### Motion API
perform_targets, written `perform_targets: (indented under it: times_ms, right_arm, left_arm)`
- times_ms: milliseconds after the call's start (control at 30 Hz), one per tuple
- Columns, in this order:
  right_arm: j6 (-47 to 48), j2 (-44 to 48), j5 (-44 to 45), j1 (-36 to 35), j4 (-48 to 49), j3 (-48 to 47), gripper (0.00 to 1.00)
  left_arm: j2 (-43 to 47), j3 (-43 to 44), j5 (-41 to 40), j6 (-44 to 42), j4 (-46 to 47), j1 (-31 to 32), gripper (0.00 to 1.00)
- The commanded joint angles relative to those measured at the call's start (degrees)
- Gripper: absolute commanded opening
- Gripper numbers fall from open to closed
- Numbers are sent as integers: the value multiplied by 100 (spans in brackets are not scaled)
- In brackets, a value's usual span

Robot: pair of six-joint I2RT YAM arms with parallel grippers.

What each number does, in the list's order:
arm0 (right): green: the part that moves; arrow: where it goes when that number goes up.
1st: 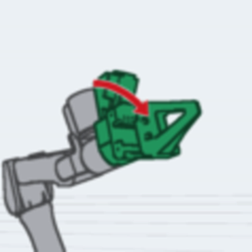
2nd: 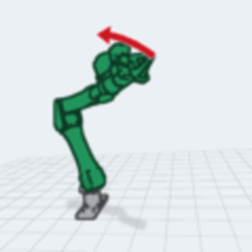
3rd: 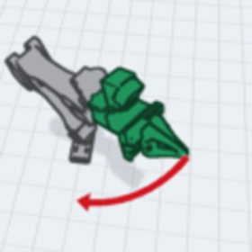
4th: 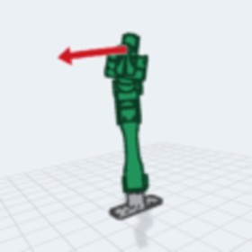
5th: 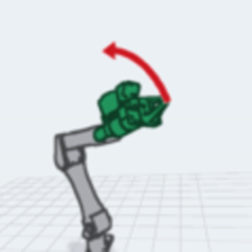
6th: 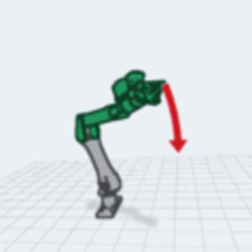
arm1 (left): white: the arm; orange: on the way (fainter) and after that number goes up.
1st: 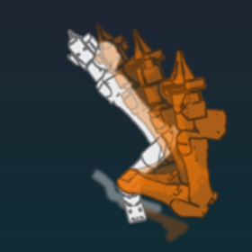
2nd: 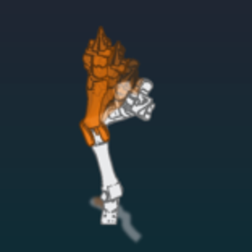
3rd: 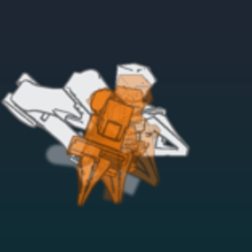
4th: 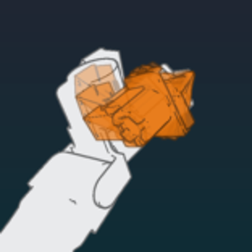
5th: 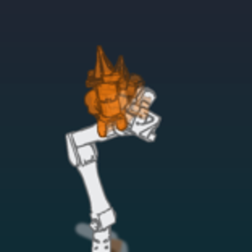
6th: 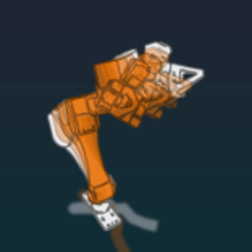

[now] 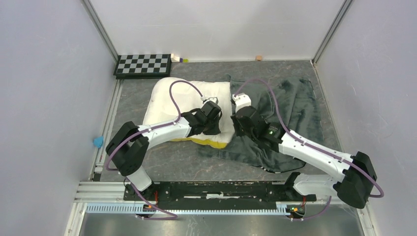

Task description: Put the pillow into the pillowcase

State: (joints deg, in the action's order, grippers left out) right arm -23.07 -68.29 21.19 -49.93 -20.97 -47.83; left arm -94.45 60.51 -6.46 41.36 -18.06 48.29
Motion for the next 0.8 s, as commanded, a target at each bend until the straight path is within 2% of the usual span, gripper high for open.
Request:
perform_targets:
  times_ms: [0,100,167,233,333,500,633,700,767]
  right_arm:
    - [199,-116,-224,-372,-29,-1259,0]
    - [203,-273,-334,-625,-33,-1684,0]
    - [133,-358,-589,-688,183,-1636,0]
    - [11,-420,-803,-682,474,-1317,0]
    - [-223,-471,-681,-678,732,-645,0]
    - [-614,-89,-409,-475,1230,660,0]
    - [-623,37,-452,-250,1321,911,0]
    - [-536,-16,-456,-245,1236,791,0]
    - [-444,-31,-458,-249,1160,681,2]
  left_arm:
    - [-282,-153,54,413,480,14,2]
    - [-394,-160,23,477,576,13,2]
    - [-414,-153,38,579,661,13,3]
    - [-270,-96,88,691,750,6,2]
    - [204,88,58,947,635,-24,2]
    - [912,-45,379,1892,980,-34,2]
    - [929,-211,218,2161,1129,162,3]
    - [866,-239,179,2028,987,138,10]
    - [1007,-317,89,1808,883,98,27]
